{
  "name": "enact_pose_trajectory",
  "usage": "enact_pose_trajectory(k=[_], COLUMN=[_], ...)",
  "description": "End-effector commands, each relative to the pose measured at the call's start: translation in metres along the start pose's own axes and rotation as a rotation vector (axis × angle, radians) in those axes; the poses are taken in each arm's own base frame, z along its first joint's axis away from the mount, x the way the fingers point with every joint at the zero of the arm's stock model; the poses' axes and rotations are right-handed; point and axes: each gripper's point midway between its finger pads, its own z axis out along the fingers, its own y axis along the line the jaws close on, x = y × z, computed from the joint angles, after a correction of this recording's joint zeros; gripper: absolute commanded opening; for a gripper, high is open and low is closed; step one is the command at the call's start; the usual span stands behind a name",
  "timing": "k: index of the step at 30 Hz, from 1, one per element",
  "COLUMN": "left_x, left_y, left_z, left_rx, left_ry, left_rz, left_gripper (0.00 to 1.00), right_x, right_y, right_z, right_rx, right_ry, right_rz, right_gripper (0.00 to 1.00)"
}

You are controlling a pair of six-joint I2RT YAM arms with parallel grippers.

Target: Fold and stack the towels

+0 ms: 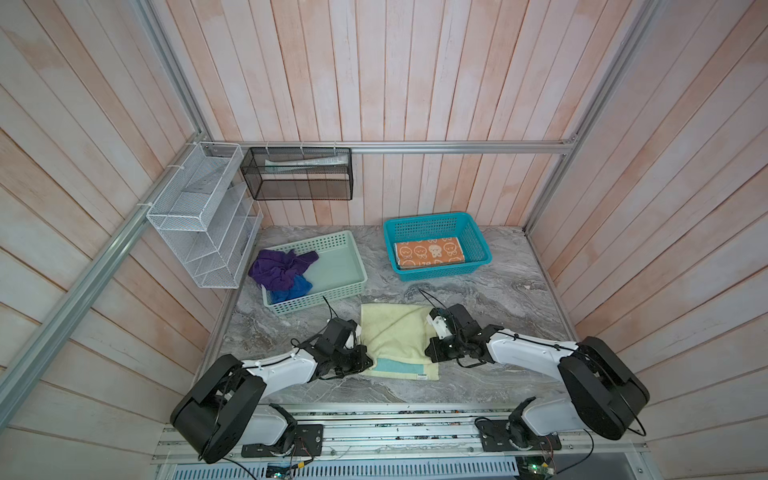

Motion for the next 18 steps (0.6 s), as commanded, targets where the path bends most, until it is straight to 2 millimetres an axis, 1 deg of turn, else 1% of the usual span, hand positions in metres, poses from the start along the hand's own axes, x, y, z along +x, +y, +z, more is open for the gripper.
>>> enact_pose_trajectory(k=[1, 4, 6, 9, 11, 15, 16, 18], left_x=[0.006, 0.002, -0.009, -0.037, -0.059, -0.109, -0.122, -0.145], left_y=[-0.003, -0.019, -0.033, -0.059, -0.074, -0.089, -0.093, -0.099], left_z=[-0.003, -0.012, -0.024, -0.047, -0.062, -0.090, -0.096, -0.105], left_rx=[-0.019, 0.004, 0.006, 0.004, 0.030, 0.015, 0.028, 0.043], left_ry=[-0.037, -0.053, -0.076, -0.125, -0.146, -0.237, -0.256, -0.282], left_rz=[-0.078, -0.074, -0.046, 0.021, 0.052, 0.120, 0.133, 0.155], left_gripper=[0.00, 0.00, 0.00, 0.00, 0.00, 0.00, 0.00, 0.00], right_x=[0.019, 0.016, 0.004, -0.027, -0.052, -0.106, -0.124, -0.152], right_y=[-0.003, 0.001, 0.005, 0.013, 0.018, 0.024, 0.026, 0.029], right_z=[-0.002, -0.009, -0.018, -0.038, -0.053, -0.084, -0.093, -0.108], right_rx=[0.004, -0.002, 0.017, 0.053, 0.073, 0.080, 0.079, 0.084], right_ry=[0.055, 0.045, 0.022, -0.027, -0.068, -0.174, -0.210, -0.261], right_rz=[0.018, 0.017, 0.011, -0.018, -0.037, -0.051, -0.059, -0.079], right_gripper=[0.00, 0.00, 0.00, 0.00, 0.00, 0.00, 0.00, 0.00])
